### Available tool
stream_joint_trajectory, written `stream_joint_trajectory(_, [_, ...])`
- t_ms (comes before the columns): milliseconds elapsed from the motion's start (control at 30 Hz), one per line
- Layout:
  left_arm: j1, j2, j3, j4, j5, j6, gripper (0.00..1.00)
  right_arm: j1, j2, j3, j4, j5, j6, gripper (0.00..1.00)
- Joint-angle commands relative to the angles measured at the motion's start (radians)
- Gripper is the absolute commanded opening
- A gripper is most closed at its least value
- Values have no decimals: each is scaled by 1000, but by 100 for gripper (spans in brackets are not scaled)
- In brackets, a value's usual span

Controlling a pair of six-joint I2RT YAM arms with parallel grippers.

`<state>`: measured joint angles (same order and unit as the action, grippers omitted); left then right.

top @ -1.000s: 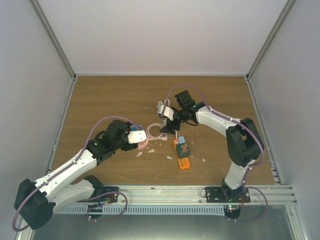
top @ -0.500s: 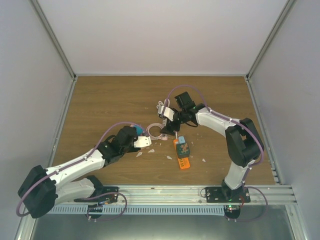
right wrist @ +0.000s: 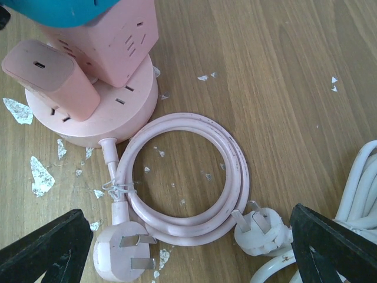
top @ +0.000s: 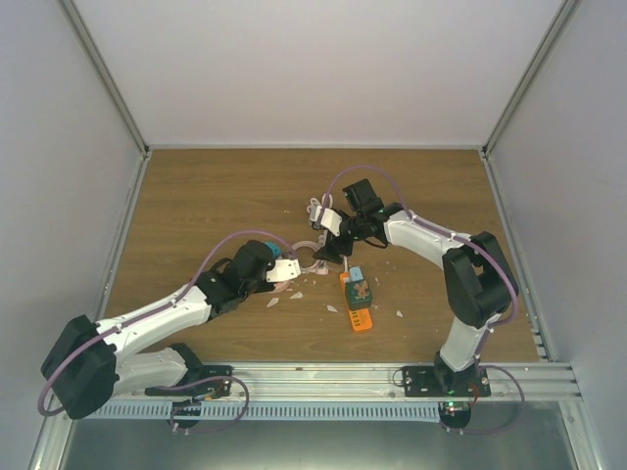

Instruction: Pull the plug off the socket

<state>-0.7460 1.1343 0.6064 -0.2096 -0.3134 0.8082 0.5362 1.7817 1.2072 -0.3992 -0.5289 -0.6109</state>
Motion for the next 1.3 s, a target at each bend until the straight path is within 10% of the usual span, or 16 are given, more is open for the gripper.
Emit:
stream_joint_trajectory(0, [-2,-29,57,-15,26,-48,42,-7,-21,0,0,-6,-1,93])
stream_joint_trajectory(1267, [205,88,303,-334,245,-227,37,-11,-34,6,-16,-62,-13,93])
